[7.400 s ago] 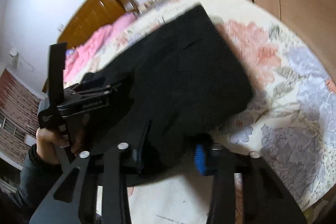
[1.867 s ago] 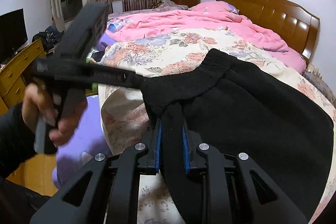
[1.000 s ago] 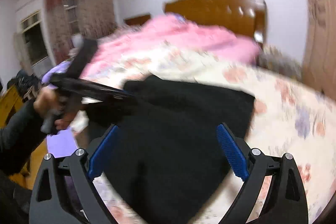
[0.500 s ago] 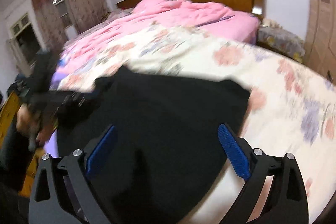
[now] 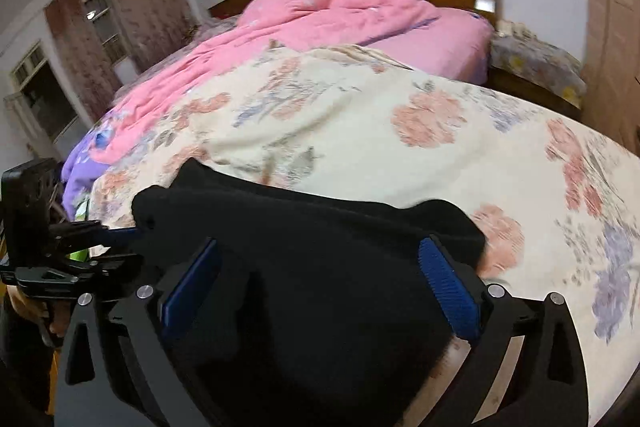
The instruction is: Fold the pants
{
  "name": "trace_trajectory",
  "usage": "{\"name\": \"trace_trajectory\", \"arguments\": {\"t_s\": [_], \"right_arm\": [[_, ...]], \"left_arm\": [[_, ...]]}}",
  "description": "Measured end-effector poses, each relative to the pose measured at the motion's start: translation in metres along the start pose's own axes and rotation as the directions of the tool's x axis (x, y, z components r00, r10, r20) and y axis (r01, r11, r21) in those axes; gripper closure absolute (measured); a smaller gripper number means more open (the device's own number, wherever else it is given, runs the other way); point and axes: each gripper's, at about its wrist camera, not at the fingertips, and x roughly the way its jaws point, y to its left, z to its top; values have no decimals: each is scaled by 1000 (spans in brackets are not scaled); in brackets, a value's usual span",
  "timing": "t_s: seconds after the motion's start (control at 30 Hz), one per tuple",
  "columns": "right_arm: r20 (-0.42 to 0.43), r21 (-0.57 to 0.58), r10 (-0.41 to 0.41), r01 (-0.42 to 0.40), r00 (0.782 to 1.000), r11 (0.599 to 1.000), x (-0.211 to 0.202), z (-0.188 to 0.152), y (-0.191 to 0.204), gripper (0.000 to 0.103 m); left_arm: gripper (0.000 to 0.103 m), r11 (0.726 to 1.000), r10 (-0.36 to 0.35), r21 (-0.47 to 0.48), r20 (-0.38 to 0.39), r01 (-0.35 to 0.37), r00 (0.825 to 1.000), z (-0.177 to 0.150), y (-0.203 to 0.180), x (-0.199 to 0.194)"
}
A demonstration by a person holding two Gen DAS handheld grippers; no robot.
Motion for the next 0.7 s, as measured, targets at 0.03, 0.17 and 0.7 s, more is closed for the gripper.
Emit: {"name": "trace_trajectory", "arguments": {"t_s": [0.03,0.17,0.7], "right_arm": [[-32,-8,-17,17,999,1000,9,-1,-1,7],[-72,-14,3,-4,997,1000,30,-10,-11,5],[-68,-101,-109,102,992,990,-29,-73,56,5]], "left_arm": [[54,1000,9,6,2,-9,1000,-1,-1,0],[54,1000,26,14,12,-26,1000,-2,-4,-1],[30,991,112,76,26,-114,993,-8,-17,2]]}}
